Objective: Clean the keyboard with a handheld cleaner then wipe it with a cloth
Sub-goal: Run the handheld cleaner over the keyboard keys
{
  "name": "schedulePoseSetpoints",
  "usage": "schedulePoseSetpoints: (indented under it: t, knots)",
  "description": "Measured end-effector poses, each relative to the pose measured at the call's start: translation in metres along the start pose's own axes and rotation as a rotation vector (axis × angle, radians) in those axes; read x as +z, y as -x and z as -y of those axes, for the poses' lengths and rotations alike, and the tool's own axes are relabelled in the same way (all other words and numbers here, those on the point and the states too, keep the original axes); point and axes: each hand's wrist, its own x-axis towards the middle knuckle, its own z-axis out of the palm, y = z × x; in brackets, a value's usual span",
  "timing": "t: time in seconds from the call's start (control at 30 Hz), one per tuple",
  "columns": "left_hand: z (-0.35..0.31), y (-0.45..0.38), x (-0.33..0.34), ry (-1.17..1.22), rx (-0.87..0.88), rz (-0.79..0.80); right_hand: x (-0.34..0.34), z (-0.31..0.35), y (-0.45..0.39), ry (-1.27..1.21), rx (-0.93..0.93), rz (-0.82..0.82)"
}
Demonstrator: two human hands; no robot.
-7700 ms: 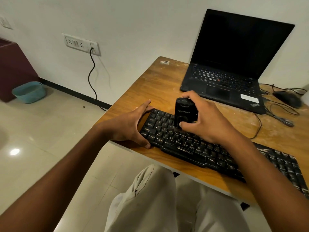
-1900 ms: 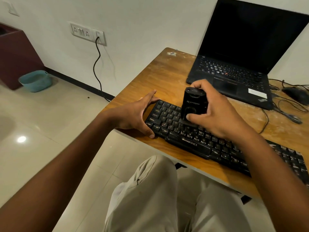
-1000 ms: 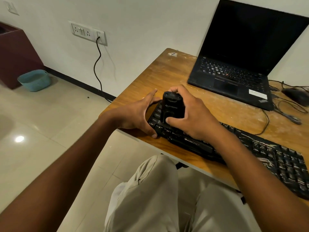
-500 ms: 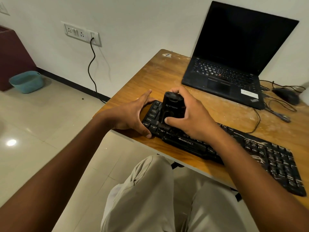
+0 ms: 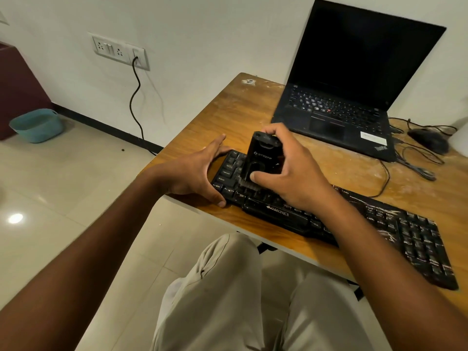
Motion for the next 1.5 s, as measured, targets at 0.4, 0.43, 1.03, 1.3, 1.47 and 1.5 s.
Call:
schedulePoseSetpoints:
  t: [0.4,0.43,1.03,1.3,1.47,1.5]
  knots:
    - [-0.004,0.001,0.001,0.001,-0.004,-0.01,-0.028,-0.001,0.005,0.13,0.006,0.05]
    - [-0.004,0.001,0.001,0.003,-0.005,-0.004,-0.02,0.002,0.0,0.083,-0.008,0.028]
    - [-0.002,0.001,0.0,0.009,-0.011,-0.003,-0.002,0.003,-0.003,0.075,-0.039,0.038]
    - [0.001,-0.003,0.0,0.005,-0.004,0.005,-0.021,-0.01,0.009,0.235,0.045,0.123]
    - [0.003,-0.004,0.0,0.014,0.006,0.013,-0.033,-0.004,0.008,0.256,0.035,0.088]
    - [0.004,-0.004,0.0,0.012,0.004,0.014,-0.028,-0.002,0.005,0.21,0.021,0.051]
